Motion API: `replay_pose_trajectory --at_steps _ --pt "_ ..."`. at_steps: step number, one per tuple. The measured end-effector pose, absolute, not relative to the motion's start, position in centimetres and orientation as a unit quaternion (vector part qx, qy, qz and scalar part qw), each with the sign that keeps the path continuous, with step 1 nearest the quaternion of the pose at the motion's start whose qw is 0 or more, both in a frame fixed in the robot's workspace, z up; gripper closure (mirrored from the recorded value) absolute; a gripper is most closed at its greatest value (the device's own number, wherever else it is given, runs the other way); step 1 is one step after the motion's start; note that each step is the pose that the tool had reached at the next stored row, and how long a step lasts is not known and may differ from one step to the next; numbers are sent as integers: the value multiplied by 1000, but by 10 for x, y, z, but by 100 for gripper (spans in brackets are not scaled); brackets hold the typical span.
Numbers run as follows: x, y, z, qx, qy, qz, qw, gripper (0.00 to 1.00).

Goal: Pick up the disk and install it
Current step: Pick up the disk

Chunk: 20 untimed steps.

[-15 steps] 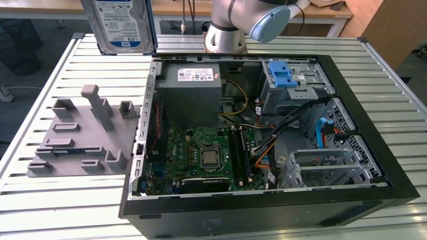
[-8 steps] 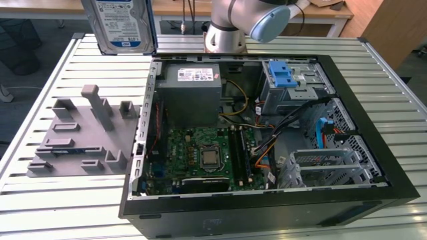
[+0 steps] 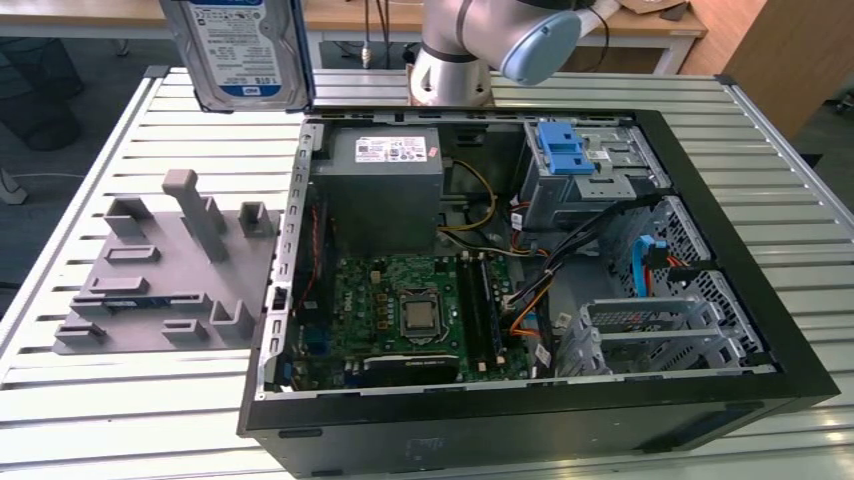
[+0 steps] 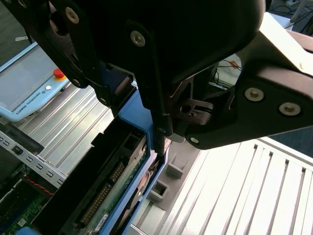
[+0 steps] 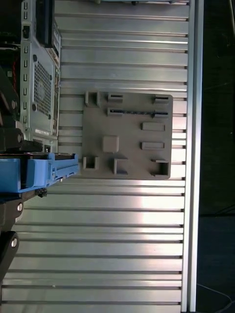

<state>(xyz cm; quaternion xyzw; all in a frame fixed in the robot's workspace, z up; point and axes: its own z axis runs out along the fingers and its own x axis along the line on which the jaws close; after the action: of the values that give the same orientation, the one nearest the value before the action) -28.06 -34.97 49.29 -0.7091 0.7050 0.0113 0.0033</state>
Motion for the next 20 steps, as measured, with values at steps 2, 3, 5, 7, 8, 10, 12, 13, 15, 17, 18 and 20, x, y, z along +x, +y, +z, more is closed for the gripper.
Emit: replay_pose_trajectory --at_steps 2,3,5,7,8,10,12,13,15,17,18,20 --pt "-281 -353 493 -709 705 11 3 64" --pt "-281 -354 493 -709 705 11 3 64" --pt "-280 -354 493 -709 705 11 3 64" --pt "-277 -355 493 -709 705 11 3 64" --pt "-274 -355 493 -709 705 11 3 64" --pt "-269 -355 493 -709 705 11 3 64" --pt "-265 -355 493 -709 705 11 3 64" --pt "-263 -355 493 -709 705 11 3 64" --pt "-261 -355 493 -709 705 11 3 64" --pt "-261 -355 493 -709 705 11 3 64" --pt "-261 -355 493 -709 705 11 3 64" --pt "-261 -355 493 -709 705 11 3 64"
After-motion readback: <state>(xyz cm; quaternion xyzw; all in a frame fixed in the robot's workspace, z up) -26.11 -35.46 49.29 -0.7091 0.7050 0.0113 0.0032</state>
